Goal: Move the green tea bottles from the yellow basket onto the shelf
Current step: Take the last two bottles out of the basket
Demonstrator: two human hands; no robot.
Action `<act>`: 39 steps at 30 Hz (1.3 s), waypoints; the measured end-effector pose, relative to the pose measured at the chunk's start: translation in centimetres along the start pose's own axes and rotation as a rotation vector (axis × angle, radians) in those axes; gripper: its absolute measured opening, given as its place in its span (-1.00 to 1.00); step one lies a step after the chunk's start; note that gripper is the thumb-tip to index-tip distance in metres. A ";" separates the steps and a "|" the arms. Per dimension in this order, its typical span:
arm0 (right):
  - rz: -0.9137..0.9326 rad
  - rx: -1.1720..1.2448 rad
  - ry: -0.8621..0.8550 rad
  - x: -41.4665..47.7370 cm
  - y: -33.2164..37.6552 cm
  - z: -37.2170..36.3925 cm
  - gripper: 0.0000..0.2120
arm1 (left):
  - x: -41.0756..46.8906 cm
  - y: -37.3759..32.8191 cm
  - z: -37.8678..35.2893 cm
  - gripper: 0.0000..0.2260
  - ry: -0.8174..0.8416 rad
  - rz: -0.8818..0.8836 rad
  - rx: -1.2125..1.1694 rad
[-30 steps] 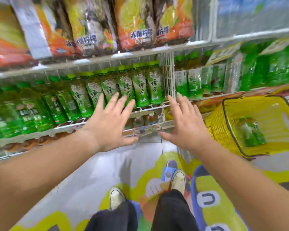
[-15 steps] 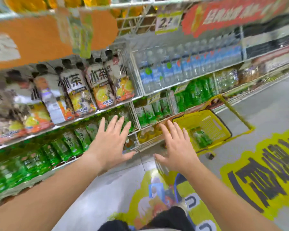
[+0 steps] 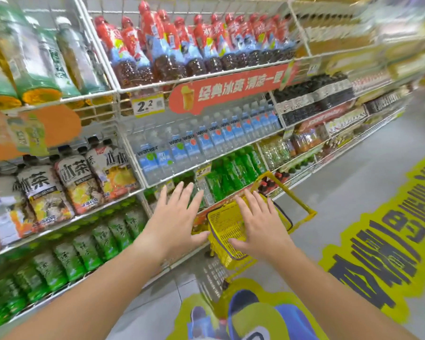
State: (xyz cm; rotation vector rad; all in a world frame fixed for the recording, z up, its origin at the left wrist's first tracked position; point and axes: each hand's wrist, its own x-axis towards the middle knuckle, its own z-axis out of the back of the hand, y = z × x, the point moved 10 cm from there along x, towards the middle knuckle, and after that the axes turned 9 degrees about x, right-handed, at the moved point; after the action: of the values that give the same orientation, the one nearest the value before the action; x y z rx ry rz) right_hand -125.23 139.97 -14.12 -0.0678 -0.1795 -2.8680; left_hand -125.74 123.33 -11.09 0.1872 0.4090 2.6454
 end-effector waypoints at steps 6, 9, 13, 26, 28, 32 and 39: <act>-0.015 -0.012 -0.005 -0.7 -8.2 3.3 0.04 | 6.4 -6.4 2.7 -0.11 -0.044 -0.044 0.017; -0.054 -0.020 -0.013 -0.3 -11.6 4.4 0.03 | 9.1 -8.7 3.4 -0.10 -0.036 -0.070 0.028; -0.096 0.000 -0.021 1.6 -16.3 5.5 0.04 | 13.5 -10.5 4.4 -0.11 -0.025 -0.097 0.044; -0.160 -0.048 -0.062 11.1 -33.5 6.2 0.00 | 34.0 -16.1 -1.1 -0.09 -0.005 -0.077 0.020; -0.120 -0.030 -0.032 13.2 -35.8 5.6 -0.01 | 37.2 -16.9 -2.1 -0.09 0.024 -0.065 0.018; -0.144 -0.044 -0.005 17.3 -40.3 5.0 -0.04 | 42.1 -18.2 -3.8 -0.12 0.085 -0.041 0.025; -0.036 0.010 0.035 23.5 -43.9 2.1 -0.03 | 46.8 -18.3 -5.8 -0.12 0.155 0.024 -0.020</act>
State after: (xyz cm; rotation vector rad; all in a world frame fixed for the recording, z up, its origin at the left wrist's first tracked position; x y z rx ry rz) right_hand -159.47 176.15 -15.71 -0.0120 -0.1901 -2.9020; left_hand -160.80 158.76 -19.45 -0.0203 0.4335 2.6956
